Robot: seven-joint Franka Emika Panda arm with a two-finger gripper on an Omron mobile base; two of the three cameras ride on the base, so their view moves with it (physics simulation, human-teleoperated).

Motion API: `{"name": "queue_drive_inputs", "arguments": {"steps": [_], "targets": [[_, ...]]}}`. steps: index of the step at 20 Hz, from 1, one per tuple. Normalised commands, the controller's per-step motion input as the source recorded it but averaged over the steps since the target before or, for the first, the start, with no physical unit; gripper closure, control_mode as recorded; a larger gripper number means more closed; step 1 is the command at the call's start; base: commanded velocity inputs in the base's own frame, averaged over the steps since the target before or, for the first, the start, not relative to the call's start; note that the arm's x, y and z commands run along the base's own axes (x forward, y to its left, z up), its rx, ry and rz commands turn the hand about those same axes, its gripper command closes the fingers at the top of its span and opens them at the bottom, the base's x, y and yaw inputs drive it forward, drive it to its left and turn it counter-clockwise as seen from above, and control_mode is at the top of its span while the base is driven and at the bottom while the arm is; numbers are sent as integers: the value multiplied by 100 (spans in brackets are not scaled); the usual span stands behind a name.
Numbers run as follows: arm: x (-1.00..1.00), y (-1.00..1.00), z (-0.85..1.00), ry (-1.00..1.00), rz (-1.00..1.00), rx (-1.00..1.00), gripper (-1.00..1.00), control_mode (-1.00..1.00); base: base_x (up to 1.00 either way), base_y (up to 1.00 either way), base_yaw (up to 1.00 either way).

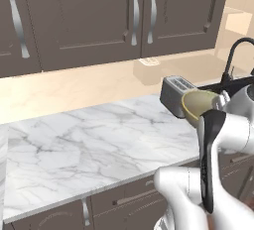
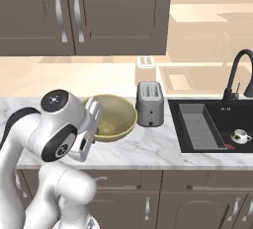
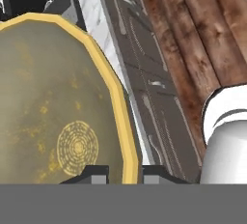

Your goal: Pick the mug and place it in the sink. Pick the bowl and place it in the open cabinet and then close the cabinet.

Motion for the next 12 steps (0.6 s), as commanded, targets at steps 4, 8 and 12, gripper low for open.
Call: {"name": "queue_drive_inputs", "arguments": {"steps": [4, 8, 12], "targets": [[-38, 0, 4, -8, -37, 0, 100, -100, 0, 0, 0], [-31, 0, 16, -7, -35, 0, 100, -100, 0, 0, 0], [-23, 0, 25, -9, -25, 0, 100, -100, 0, 0, 0]]}}
